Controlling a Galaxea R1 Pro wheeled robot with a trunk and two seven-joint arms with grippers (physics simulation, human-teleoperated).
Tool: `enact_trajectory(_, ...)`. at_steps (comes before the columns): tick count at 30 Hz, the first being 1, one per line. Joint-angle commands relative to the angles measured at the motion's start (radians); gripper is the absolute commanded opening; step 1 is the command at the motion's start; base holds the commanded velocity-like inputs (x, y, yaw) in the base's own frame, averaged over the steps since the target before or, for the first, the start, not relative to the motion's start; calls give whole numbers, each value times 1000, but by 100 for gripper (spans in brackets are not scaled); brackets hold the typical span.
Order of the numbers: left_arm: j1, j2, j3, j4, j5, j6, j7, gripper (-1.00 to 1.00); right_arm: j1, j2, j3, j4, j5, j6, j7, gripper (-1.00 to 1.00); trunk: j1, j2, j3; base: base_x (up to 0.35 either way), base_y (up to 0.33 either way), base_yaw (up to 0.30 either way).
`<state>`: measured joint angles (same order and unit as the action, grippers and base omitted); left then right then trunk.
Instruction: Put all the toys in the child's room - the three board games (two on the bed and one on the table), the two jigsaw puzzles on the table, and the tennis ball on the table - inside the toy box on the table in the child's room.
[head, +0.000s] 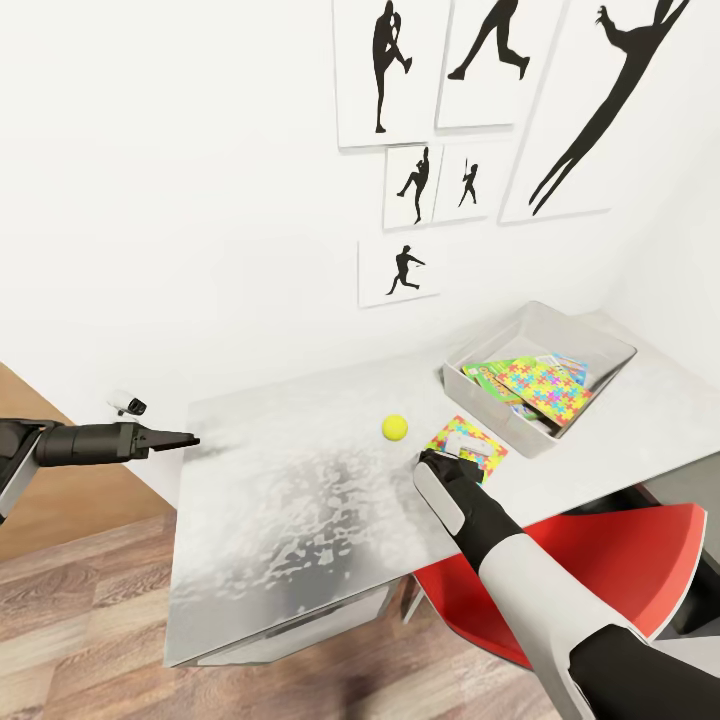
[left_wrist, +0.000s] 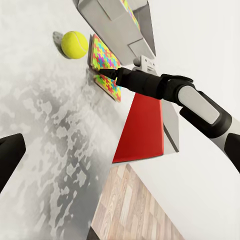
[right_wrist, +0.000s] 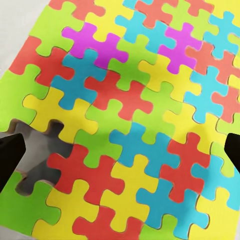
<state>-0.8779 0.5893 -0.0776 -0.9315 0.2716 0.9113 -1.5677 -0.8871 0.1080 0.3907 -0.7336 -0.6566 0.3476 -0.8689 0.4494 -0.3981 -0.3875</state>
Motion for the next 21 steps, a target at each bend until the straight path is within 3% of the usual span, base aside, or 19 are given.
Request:
enact_trajectory(1,-1,1,-4,0,3,11,-3,100,-1,-1,4,-1,-5,7,-7,100,1,-2,-2,0,0,0)
enact_trajectory(21,-1,1,-4,0,3,11,-3,100,-1,-1,4,-1,-5,7,-7,100,1,-2,-2,0,0,0)
